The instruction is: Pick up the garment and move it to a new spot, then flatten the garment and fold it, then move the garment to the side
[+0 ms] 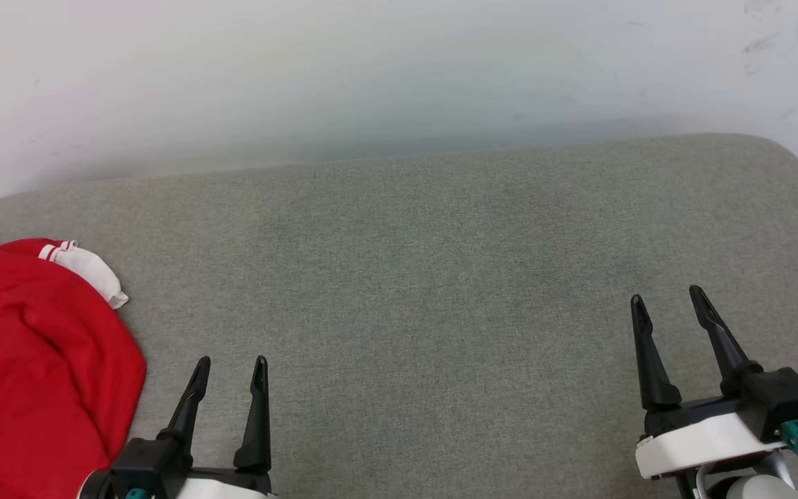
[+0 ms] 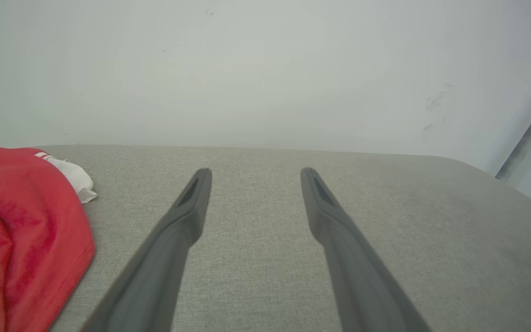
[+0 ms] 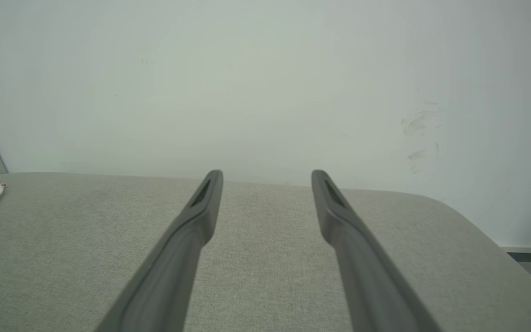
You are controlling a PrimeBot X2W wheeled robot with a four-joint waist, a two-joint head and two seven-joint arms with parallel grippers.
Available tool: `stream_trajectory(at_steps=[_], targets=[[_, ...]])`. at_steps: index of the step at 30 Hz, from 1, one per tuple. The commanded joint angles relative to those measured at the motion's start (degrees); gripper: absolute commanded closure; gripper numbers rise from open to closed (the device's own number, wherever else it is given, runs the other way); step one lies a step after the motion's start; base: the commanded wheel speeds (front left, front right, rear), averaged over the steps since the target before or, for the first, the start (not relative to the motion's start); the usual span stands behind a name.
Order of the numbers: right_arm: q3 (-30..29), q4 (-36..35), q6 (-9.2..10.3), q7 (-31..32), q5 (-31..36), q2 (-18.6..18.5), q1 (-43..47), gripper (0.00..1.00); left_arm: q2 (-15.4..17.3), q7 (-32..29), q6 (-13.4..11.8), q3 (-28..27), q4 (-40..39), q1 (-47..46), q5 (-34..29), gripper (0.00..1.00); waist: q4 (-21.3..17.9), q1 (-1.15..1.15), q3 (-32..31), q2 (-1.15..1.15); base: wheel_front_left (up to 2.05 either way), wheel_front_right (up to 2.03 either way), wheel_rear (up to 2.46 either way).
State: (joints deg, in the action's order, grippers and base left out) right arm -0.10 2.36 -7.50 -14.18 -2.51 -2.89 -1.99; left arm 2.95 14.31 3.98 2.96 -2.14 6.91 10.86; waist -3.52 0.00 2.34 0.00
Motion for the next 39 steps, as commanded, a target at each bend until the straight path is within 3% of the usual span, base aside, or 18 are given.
stream_trajectory(at_steps=[1, 13, 31, 39], targets=[[0.1, 0.0, 0.02, -0.6, 1.2, 0.0, 0.9, 0.00, -0.1, 0.6, -0.2, 0.1, -0.2, 0.9, -1.2, 0.00, 0.0, 0.00, -0.1, 0.00, 0.00, 0.00, 0.00], [1.5, 0.0, 0.02, -1.0, 1.3, 0.0, 1.5, 0.00, -0.1, 0.9, -0.3, -0.9, -0.6, 0.7, -2.4, 0.00, 3.8, 0.00, 0.1, 0.00, 0.00, 0.00, 0.00], [6.4, 0.7, 0.03, -1.0, -0.3, 0.0, 2.8, 0.00, -0.1, 0.9, 0.8, -4.9, -1.1, 3.0, -3.2, 0.00, 19.4, 0.00, -1.7, 0.00, 0.00, 0.00, 0.00], [8.4, 0.7, 0.02, -1.0, -1.8, 0.0, 3.2, 0.00, -0.1, 0.9, 0.9, -4.6, -1.5, 4.5, -3.6, 0.00, 24.5, 0.00, -2.5, 0.00, 0.00, 0.00, 0.00]])
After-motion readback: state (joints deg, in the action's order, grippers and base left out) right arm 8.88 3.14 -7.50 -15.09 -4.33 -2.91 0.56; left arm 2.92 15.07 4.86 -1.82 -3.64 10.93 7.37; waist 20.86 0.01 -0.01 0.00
